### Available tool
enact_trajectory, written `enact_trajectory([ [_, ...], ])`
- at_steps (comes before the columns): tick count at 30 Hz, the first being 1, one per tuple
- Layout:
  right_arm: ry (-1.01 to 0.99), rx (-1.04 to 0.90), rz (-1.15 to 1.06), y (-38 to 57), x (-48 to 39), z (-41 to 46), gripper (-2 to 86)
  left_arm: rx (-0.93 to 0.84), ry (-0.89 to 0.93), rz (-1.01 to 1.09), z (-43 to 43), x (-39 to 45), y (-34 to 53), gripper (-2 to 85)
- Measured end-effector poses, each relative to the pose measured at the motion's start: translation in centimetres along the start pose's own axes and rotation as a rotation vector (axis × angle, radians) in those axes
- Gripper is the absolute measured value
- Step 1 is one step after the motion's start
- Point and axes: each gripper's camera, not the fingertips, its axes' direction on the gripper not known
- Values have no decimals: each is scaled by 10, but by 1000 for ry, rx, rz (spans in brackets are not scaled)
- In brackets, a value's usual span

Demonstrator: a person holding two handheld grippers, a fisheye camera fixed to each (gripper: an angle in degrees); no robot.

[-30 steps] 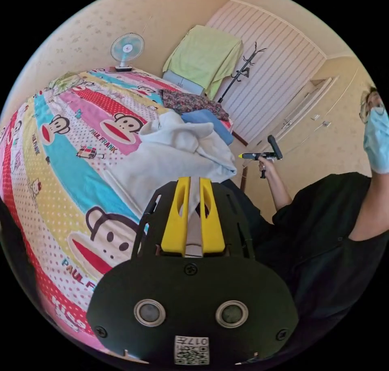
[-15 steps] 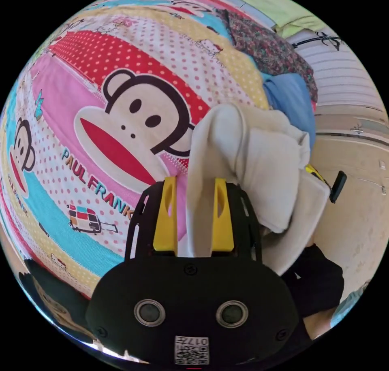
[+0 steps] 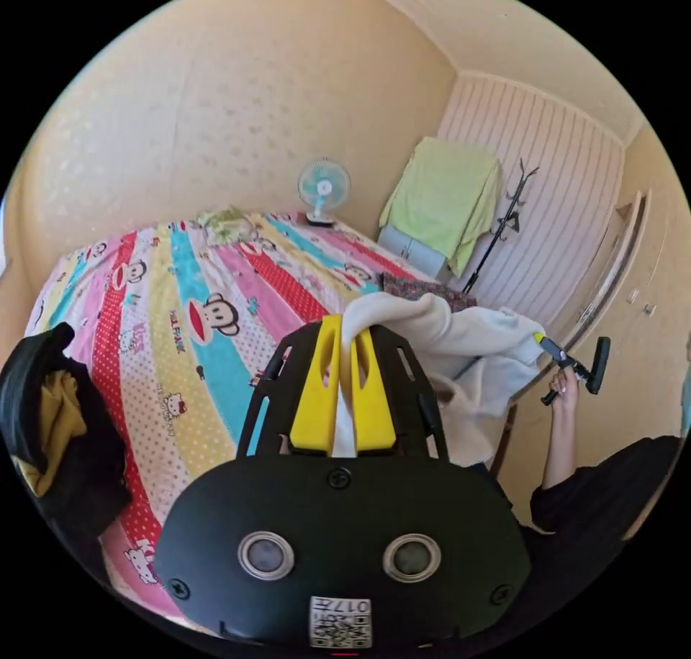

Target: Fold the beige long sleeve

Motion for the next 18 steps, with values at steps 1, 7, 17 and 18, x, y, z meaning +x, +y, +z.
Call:
enact_trajectory([
  [1, -22, 51, -10, -5, -10, -12, 31, 55, 10, -9, -29, 1, -1, -8],
  [7, -209, 507, -150, -30, -111, -129, 32, 588, -150, 83, -296, 66, 20, -8],
  [17, -336, 598, -250, -70, -200, -165, 31, 954, -335, 50, -446, 79, 68, -7],
  [18, -322, 551, -284, -79, -211, -148, 31, 934, -348, 9, -441, 59, 62, -7],
])
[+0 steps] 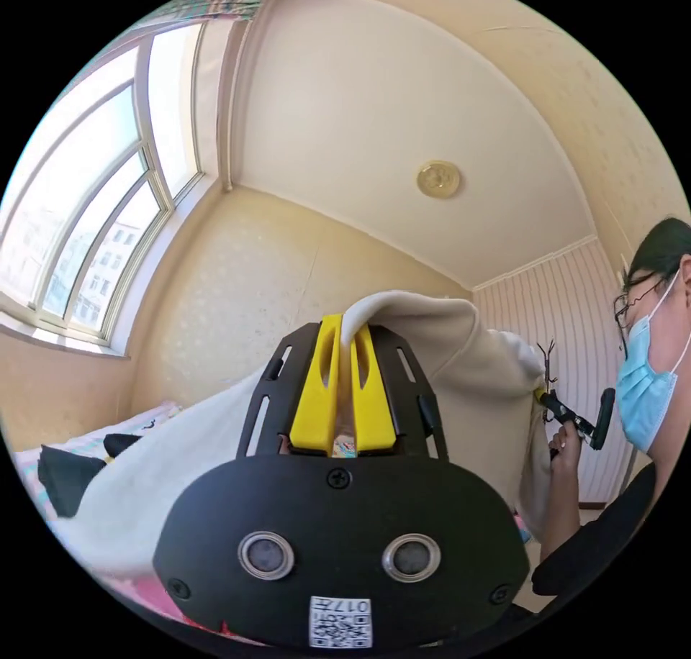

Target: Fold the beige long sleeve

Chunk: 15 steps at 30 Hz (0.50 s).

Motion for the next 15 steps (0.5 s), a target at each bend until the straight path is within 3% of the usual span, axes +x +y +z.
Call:
enact_trajectory([
  [4, 62, -117, -110, 8, -5, 96, 31, -125, -74, -93, 79, -61, 21, -3],
  [7, 129, -276, -250, 17, -1, 226, 32, -285, -170, -69, 191, -114, 52, 7],
  [10, 121, -644, -287, 73, 21, 378, 37, -640, -260, -170, 307, -192, 130, 35],
  [12, 73, -1048, -174, 155, 41, 447, 43, -934, -193, -373, 339, -256, 221, 78],
  [15, 20, -1146, -189, 255, 40, 432, 56, -1114, -132, -491, 302, -296, 325, 97],
])
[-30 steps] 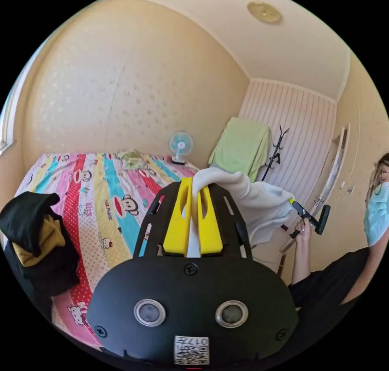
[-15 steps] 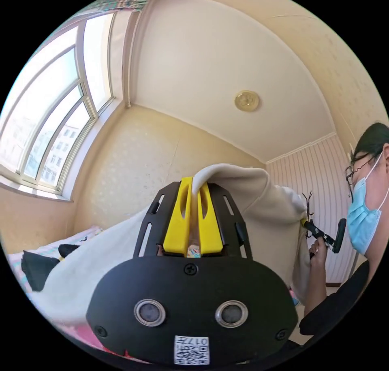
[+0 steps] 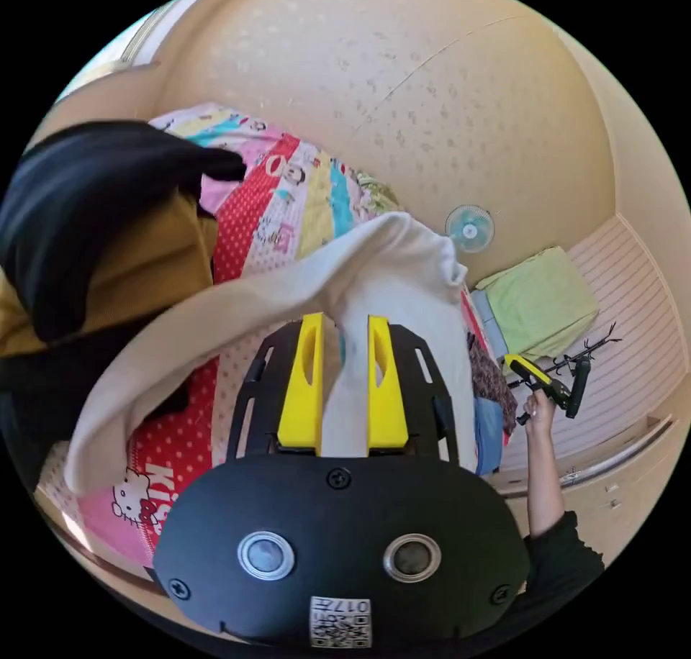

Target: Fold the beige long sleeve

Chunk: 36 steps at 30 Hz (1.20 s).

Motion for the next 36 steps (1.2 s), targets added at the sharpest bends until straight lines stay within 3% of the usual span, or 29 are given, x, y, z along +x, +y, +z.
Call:
enact_trajectory([
  [5, -57, -242, 94, 136, -4, 103, 84, -137, 6, -63, 39, -77, 114, 114],
  [9, -296, -28, 412, 226, 29, 82, 80, -82, 218, -87, 28, -83, 164, 149],
  [13, -546, -12, 579, 257, 63, 75, 67, -147, 143, 15, 36, -50, 167, 176],
  [16, -525, -140, 431, 246, 66, 83, 27, -220, -62, 76, 52, -27, 166, 120],
  [18, -424, -314, 256, 224, 63, 82, 17, -364, -140, 162, 59, -23, 154, 53],
  [21, -13, -283, 194, 208, 88, 38, 16, -314, 70, 116, 28, -43, 141, 48],
  [23, 54, -182, 222, 206, 113, 7, 23, -262, 94, 108, 2, -49, 137, 48],
  [25, -53, -102, 251, 208, 134, -8, 38, -185, 16, 116, -24, -48, 139, 48],
  [27, -344, -92, 293, 211, 148, 9, 83, -104, -123, 110, -41, -51, 145, 50],
  [30, -568, -156, 318, 214, 126, 59, 95, -178, -115, -2, -23, -77, 152, 52],
  [33, -463, -299, 274, 209, 95, 100, 54, -189, -39, -64, -19, -94, 164, 54],
  [36, -235, -176, 284, 199, 128, 59, 48, -159, -16, -84, -40, -103, 172, 56],
])
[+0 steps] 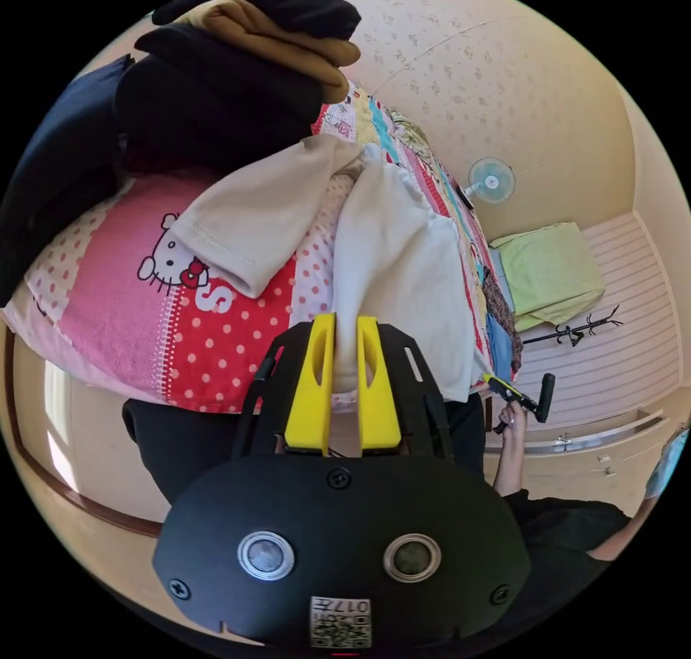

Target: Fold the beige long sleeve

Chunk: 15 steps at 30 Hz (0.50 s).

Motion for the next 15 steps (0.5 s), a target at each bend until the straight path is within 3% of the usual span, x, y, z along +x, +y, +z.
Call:
enact_trajectory([
  [1, 73, 45, 43, -1, 12, -17, 49, 6, -2, 4, -5, -1, 2, 57],
  [3, 340, 255, 365, 9, 80, -91, 58, 38, -9, 26, -22, -4, 10, 65],
  [5, 276, 377, 579, 31, 131, -127, 80, 72, -2, 36, -31, -6, 18, 76],
  [6, 130, 376, 599, 39, 152, -133, 102, 91, 11, 39, -33, -8, 23, 85],
  [10, -205, 252, 428, 35, 135, -84, 122, 102, 41, 0, -20, -17, 31, 112],
  [12, -354, 83, 272, 25, 84, -25, 124, 91, 22, 4, 1, -18, 28, 113],
  [15, -562, -124, 112, 11, 23, 46, 88, -62, -28, -8, 42, -18, 15, 86],
])
